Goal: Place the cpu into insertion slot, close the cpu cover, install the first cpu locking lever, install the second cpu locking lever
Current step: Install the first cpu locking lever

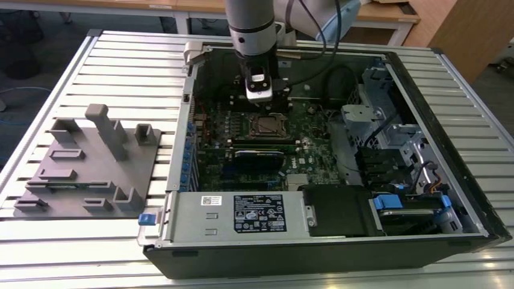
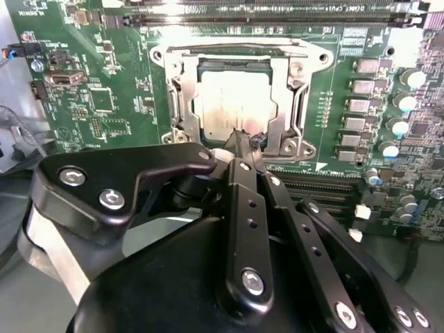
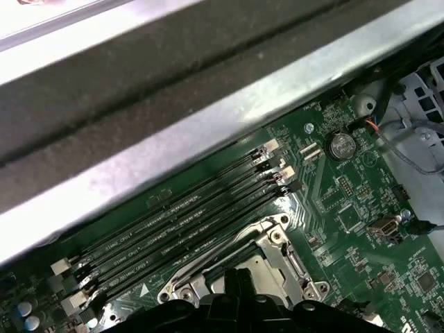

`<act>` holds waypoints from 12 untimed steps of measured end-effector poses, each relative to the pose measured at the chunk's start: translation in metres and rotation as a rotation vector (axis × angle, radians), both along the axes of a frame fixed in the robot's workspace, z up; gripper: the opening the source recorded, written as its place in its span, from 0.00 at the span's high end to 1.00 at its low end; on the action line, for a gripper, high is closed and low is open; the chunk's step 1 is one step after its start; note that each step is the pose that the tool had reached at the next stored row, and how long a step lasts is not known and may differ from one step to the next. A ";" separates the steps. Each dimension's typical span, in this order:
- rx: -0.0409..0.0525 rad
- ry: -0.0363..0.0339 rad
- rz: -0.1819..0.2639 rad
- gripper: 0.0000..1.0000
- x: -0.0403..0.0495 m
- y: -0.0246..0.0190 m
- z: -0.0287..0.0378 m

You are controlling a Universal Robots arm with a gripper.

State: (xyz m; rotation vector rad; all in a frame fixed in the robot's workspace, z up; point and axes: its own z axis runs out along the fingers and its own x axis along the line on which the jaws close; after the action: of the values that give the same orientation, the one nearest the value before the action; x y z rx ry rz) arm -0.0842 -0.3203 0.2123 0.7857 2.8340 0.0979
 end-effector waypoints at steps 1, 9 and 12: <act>-0.0001 0.0002 0.000 0.90 0.0000 0.0000 0.0000; -0.0278 0.0035 0.000 0.90 0.0004 0.0000 0.0001; -0.0762 0.0189 0.000 0.90 0.0017 0.0000 0.0000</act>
State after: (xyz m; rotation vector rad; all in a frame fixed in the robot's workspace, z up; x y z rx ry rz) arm -0.0825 -0.3203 0.2123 0.7740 2.8368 -0.0175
